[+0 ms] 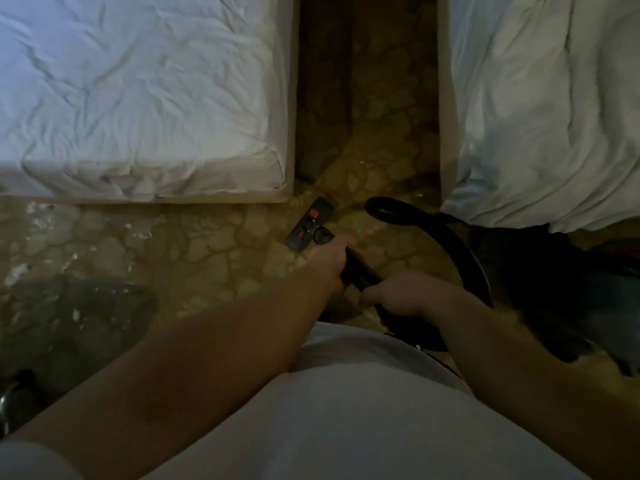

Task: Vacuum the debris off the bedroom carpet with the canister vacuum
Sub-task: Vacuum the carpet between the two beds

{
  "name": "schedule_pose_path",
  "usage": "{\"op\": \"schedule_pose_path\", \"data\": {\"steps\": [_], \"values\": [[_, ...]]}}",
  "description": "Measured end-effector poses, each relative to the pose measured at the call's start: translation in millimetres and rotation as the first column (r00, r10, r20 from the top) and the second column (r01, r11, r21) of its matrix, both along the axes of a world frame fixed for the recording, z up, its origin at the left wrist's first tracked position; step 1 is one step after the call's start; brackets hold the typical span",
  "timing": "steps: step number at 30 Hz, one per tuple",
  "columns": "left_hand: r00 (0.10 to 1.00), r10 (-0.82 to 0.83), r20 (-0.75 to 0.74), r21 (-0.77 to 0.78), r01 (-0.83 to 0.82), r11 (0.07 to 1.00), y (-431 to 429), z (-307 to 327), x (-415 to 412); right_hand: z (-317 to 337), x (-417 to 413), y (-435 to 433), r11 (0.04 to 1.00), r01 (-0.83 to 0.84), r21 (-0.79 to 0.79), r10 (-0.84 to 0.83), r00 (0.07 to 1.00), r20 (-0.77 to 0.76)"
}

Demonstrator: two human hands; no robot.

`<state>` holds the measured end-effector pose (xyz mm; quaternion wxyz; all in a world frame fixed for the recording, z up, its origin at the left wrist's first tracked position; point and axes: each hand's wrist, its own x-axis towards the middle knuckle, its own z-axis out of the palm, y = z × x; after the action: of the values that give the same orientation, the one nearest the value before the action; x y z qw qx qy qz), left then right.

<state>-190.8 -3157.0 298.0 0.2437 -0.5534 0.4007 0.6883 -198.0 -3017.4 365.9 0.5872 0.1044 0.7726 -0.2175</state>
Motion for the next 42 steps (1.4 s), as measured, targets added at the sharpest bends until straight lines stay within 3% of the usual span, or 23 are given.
{"op": "schedule_pose_path", "data": {"steps": [6,15,23,38,42], "values": [[1.0,0.024,-0.005,-0.039,-0.024,0.999,-87,-26,-26,-14,-19,-85,0.998,0.031,-0.047,-0.032,0.999,-0.007],[0.981,-0.135,0.139,-0.092,0.149,0.985,-118,-52,-41,-49,-5,-119,0.99,0.122,-0.075,-0.125,0.991,-0.042],[0.923,-0.356,0.149,0.016,0.357,0.934,-21,-33,-23,-35,29,-30,0.983,0.181,0.042,-0.179,0.982,-0.051],[0.94,-0.327,0.097,0.137,0.312,0.94,237,-1,95,4,131,226,0.979,0.187,0.075,-0.188,0.982,0.011],[0.941,-0.318,0.113,0.069,0.311,0.948,273,-4,137,11,164,260,0.969,0.22,0.114,-0.23,0.969,0.092]]}}
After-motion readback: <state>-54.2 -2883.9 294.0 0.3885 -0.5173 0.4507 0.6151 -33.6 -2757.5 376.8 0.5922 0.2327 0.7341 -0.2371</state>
